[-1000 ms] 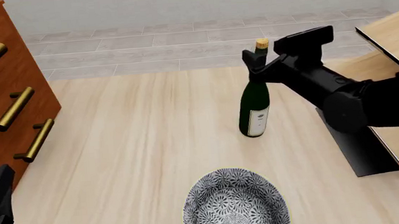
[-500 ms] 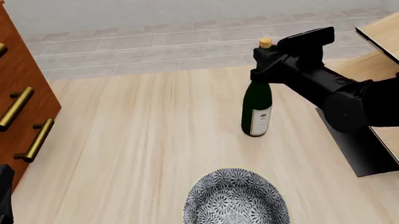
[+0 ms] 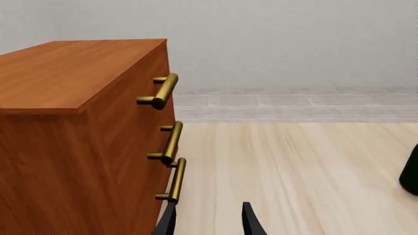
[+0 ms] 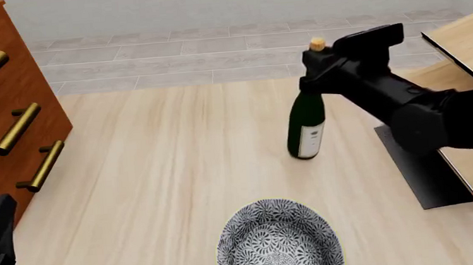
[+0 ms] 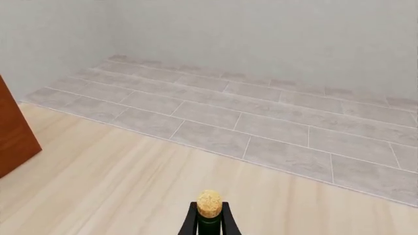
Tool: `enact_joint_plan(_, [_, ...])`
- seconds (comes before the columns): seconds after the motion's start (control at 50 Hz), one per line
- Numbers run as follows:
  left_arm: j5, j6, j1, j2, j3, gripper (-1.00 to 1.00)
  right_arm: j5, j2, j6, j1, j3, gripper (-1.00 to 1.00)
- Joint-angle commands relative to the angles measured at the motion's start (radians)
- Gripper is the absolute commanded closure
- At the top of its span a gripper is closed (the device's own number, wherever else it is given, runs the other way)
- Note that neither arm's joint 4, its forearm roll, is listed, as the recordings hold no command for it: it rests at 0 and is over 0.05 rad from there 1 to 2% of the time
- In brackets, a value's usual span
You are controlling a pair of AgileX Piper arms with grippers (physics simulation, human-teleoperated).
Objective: Put the wine bottle on the wine rack.
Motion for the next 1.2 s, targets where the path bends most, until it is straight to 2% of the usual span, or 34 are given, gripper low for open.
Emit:
enact_joint_plan(0.02, [-0.001, -0.003, -0.002, 0.0, 0.0, -1.0, 0.02, -0.039, 0.002, 0.001, -0.004, 1.0])
enact_joint_plan(1.2, [-0.023, -0.016, -0.037, 0.0, 0.001, -1.0, 0.293, -0.344, -0.029, -0.014, -0.048, 1.0])
